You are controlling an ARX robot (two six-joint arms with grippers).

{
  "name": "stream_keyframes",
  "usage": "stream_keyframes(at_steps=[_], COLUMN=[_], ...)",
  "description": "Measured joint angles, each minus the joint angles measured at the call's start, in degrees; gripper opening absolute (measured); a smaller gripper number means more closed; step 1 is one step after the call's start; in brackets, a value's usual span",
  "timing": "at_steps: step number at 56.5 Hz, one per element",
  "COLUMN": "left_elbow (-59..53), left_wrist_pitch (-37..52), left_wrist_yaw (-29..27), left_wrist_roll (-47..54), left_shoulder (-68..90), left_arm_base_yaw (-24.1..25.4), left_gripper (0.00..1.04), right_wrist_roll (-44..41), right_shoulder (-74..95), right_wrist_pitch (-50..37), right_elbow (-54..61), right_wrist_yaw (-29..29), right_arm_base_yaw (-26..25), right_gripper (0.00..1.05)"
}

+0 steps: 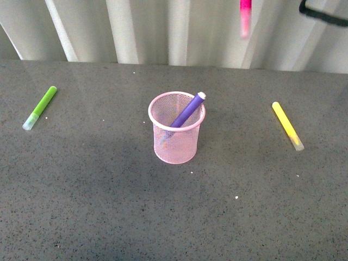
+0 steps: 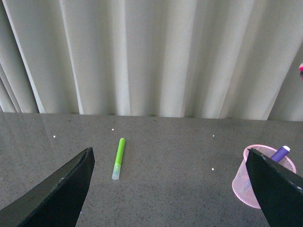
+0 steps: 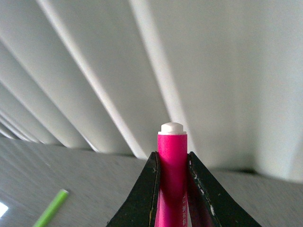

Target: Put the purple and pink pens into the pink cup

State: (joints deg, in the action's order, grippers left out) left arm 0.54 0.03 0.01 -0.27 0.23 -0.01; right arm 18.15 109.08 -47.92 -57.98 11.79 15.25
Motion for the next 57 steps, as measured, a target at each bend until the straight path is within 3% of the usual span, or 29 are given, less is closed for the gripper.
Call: stream_keyframes(at_steps=[9,28,38,57], left_elbow=[0.0,0.0,0.0,0.0], left_wrist_pitch=[0.0,0.0,0.0,0.0], left_wrist_yaw=[0.0,0.0,0.0,0.0], left_wrist_roll=[0.0,0.0,0.0,0.0], left_shoulder=[0.0,0.0,0.0,0.0], left_arm_base_yaw=[0.0,0.0,0.0,0.0], left_gripper=[0.98,0.98,0.98,0.98], right_wrist_roll=[-0.8,-1.2,-1.0,-0.6], right_shoulder=[-2.7,11.1,16.3,18.1], right_wrist_pitch=[-10.3,-18.6,-18.6,-20.6], right_elbow=[4.4,3.7,0.3,1.2], right_wrist_yaw=[-3.1,-19.7,-22.3,-23.4], right_arm_base_yaw=[5.1,16.9,18.7,17.3], right_gripper=[0.11,0.11,0.11,0.11])
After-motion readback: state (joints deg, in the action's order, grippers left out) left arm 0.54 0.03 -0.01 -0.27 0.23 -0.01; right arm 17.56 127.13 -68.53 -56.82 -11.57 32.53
